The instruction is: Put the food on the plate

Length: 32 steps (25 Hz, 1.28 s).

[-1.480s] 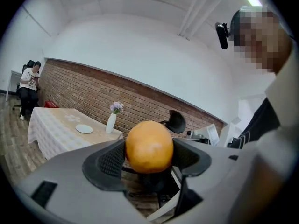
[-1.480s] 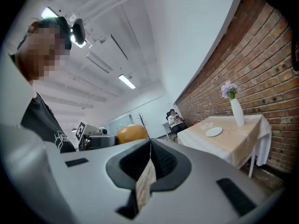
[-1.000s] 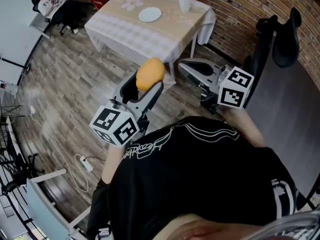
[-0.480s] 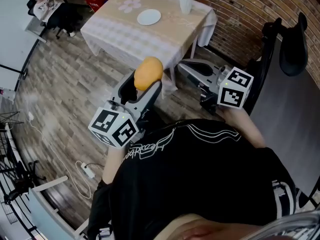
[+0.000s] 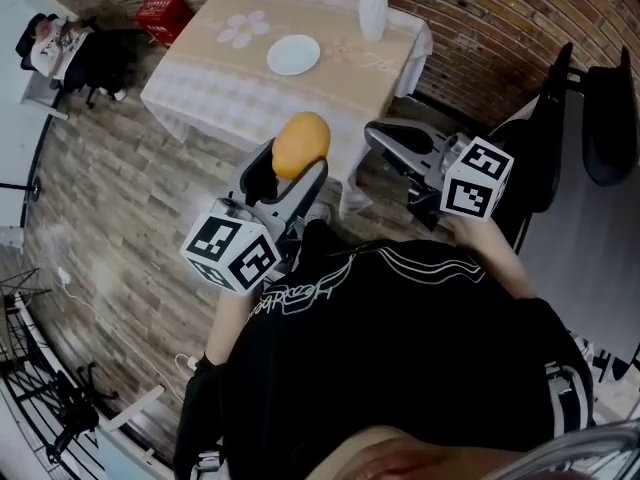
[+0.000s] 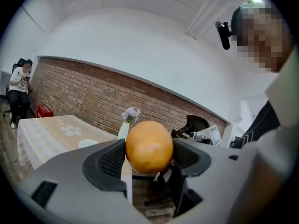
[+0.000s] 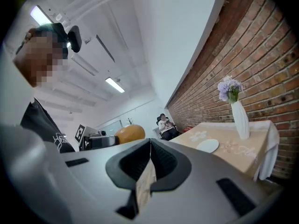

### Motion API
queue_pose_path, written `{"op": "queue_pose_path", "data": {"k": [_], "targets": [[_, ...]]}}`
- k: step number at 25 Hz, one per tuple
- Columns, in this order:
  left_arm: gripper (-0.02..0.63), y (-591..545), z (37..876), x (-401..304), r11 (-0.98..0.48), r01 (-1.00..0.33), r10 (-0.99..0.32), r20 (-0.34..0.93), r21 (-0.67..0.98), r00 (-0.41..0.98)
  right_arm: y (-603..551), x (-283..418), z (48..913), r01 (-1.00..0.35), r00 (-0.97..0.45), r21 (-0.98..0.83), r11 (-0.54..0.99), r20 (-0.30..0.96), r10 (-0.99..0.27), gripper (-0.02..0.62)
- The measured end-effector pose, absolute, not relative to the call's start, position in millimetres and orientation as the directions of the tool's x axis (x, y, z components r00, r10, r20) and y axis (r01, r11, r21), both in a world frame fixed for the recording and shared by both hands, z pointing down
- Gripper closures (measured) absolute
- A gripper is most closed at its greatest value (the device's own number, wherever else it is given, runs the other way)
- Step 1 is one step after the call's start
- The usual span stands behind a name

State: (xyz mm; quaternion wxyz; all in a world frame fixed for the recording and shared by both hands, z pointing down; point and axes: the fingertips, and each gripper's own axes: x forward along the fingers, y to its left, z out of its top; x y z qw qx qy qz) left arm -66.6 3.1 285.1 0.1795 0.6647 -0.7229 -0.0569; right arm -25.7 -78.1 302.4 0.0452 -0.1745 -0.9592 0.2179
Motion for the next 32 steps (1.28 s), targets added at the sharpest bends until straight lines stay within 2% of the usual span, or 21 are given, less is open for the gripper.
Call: {"op": "queue_pose_path", "data": {"k": [7,13,19,32], "targets": [[0.29,-30,276,-163,0.033,-0.933,-0.977,0.21,0.359,0.046,-103,-113,295,0.22,-0.963,-0.474,0.853,0.032,0.267,0.598],[0.29,-62,287,-223,-0.016,-0.923,-0.968,0.226,0.385,0.111,-128,-162,297,0.138,-0.981,-0.483,0.865,0.052,0.185,0.598],[0.29,-90,305,-261,-0.08,-0.91,-0.95,0.246,0.407,0.193,-149,-197,308,0.068,-0.991,-0.487,0.871,0.065,0.114,0.598],[0.29,-139,348,-327,-0.132,-0.902,-0.914,0.303,0.411,0.271,-183,-255,343,-0.049,-0.993,-0.525,0.85,0.115,0.013,0.598]]}}
